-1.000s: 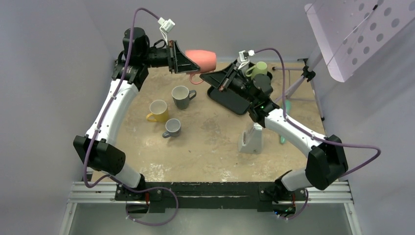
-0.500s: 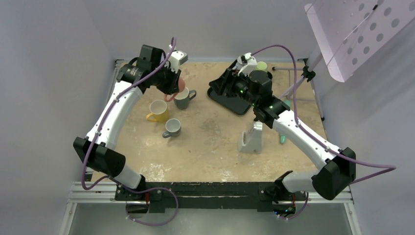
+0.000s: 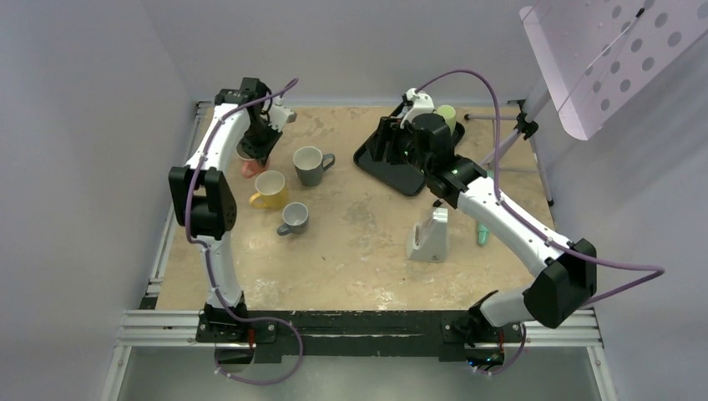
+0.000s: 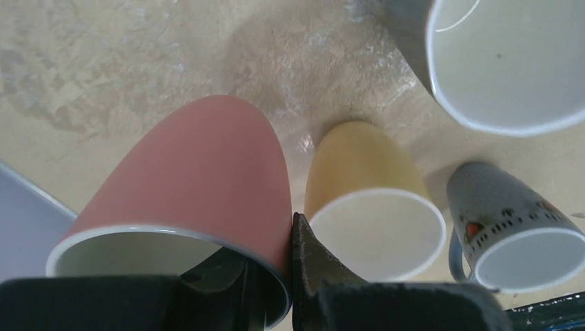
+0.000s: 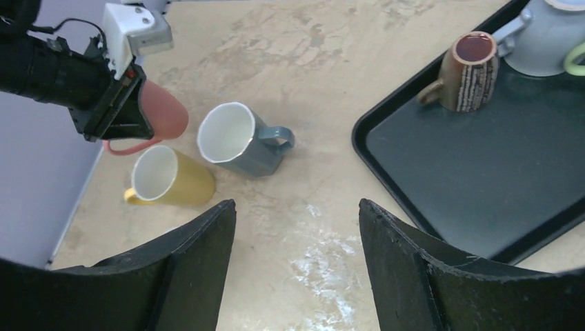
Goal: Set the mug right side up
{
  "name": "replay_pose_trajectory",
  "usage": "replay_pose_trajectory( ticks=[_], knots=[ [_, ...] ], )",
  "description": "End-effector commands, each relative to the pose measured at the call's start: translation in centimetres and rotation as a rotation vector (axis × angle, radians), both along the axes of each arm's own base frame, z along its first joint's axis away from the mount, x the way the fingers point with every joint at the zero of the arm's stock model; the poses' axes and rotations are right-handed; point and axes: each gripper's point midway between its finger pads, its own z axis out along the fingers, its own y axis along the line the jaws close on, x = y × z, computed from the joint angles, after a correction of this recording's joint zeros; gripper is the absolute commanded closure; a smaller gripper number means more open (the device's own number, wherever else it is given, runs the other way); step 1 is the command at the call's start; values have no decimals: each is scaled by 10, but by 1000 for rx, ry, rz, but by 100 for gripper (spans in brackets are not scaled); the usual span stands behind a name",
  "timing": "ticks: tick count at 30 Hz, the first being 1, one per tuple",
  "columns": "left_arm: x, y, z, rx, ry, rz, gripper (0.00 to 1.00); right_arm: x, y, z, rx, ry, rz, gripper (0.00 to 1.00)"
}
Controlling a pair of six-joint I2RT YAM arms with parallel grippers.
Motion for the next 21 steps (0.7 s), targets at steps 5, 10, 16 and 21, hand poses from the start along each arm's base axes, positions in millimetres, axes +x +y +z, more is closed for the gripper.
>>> replay_pose_trajectory(
  ticks=[5, 10, 16, 21],
  knots=[
    [33, -8, -18, -11, -8, -29, 100, 34, -30, -12, -141, 23, -170, 31],
    [29, -4, -53, 18, 67, -43, 100, 65, -50, -27, -204, 43, -242, 31],
    [20, -7, -72, -3, 102, -26, 92, 104, -84, -44, -238, 85, -340, 32],
    [24, -9, -65, -20, 79, -6, 68, 140, -126, -64, -255, 123, -488, 32]
  ],
)
